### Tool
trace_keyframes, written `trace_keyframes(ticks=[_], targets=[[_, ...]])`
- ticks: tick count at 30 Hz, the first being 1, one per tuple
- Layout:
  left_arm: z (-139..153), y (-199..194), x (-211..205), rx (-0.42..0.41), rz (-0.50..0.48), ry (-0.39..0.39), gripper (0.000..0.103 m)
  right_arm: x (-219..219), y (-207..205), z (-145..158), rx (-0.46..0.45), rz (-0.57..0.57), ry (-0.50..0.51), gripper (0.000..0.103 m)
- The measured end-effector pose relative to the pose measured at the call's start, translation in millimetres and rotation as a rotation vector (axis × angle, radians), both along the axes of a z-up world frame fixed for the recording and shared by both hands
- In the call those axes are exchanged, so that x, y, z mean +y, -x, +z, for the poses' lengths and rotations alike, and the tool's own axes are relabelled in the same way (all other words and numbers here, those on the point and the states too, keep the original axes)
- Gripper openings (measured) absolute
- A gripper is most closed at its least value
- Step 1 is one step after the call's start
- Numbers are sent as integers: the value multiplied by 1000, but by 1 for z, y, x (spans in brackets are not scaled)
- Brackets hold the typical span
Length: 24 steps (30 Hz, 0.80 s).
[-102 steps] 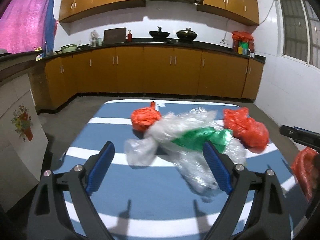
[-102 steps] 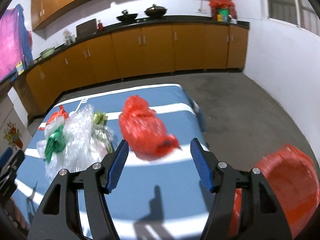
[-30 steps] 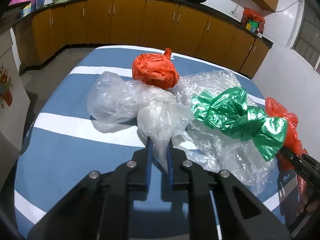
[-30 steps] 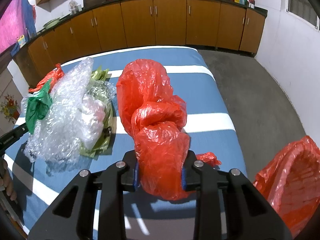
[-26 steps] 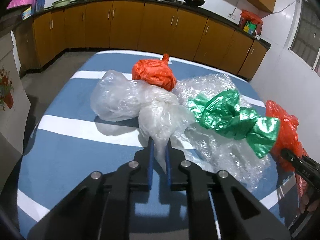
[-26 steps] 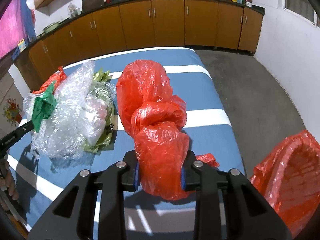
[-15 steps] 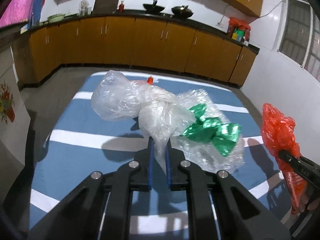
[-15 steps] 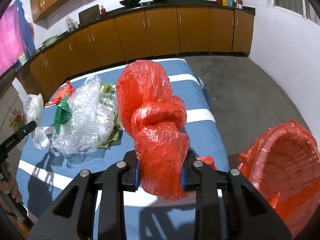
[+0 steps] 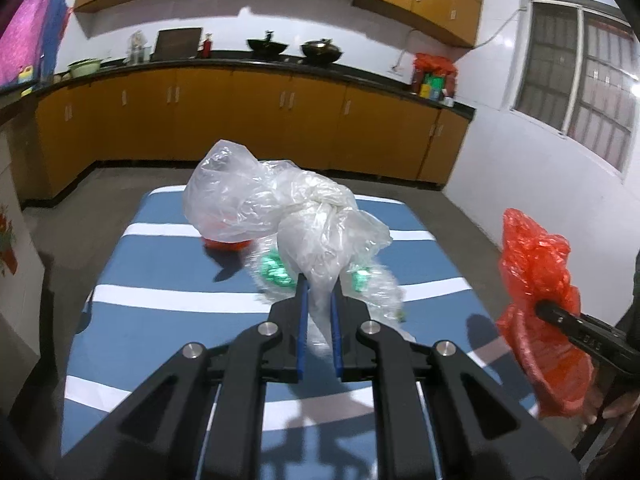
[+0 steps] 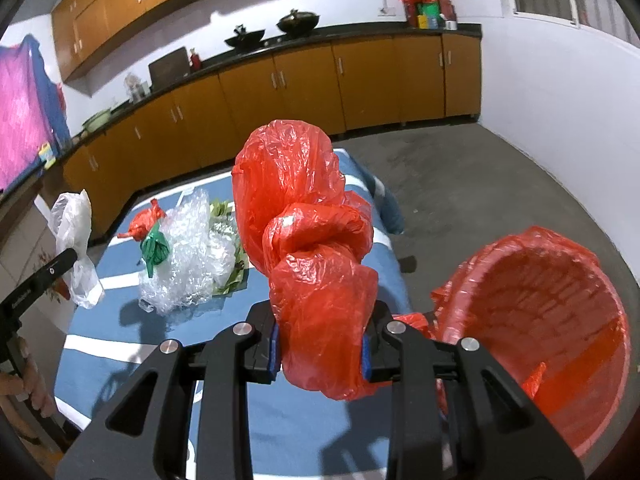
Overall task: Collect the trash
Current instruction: 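Carry the red bag to the basket with right tool while left carries clear bag, open both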
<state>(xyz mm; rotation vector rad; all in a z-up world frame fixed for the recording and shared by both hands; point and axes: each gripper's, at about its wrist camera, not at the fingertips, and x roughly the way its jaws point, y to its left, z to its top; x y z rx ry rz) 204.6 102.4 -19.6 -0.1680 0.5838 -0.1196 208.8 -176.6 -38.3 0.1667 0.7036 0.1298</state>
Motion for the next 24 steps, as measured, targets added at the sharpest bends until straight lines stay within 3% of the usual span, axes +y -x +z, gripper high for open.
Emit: trace_keyframes(ticks=[11,24], targets=[[13,14,-74,-28,-175,21,11,-47,37,13,-40,-114,-26,29],[5,21,-161,-23,-376,44,11,-110,74,16,-67,-277,-47,29]])
